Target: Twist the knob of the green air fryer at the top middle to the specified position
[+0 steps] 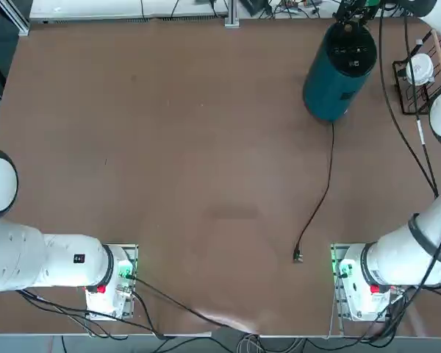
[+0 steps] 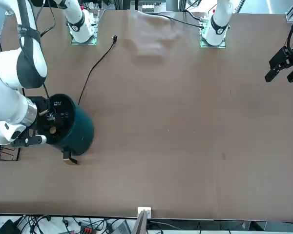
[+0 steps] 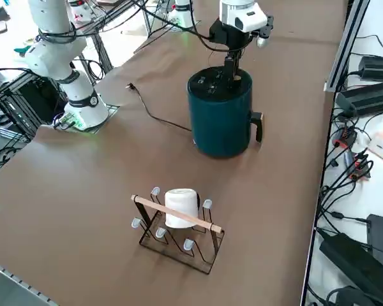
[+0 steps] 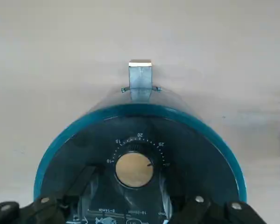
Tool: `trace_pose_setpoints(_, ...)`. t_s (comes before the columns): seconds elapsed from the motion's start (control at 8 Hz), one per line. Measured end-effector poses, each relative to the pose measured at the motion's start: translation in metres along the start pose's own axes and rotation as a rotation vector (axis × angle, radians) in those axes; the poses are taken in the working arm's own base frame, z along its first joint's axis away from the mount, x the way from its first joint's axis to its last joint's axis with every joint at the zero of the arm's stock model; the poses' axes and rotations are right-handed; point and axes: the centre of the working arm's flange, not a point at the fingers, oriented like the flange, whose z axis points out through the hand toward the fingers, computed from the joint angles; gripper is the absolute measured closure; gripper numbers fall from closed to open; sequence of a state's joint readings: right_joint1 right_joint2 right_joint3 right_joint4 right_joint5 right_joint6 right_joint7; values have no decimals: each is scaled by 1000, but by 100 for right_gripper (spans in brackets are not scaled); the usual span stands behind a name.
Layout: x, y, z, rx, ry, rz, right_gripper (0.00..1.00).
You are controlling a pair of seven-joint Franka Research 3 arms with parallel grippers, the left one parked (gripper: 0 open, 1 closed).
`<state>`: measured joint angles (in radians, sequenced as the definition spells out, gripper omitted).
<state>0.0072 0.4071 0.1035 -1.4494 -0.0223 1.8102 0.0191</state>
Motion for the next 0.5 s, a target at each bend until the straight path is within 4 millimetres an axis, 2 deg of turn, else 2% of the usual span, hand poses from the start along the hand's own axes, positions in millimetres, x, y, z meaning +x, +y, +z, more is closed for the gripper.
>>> trace_pose_setpoints(0.38, 0, 0, 0, 0, 1, 1, 29)
trace_pose_setpoints(0.5, 0, 1, -1, -1, 2, 1, 36)
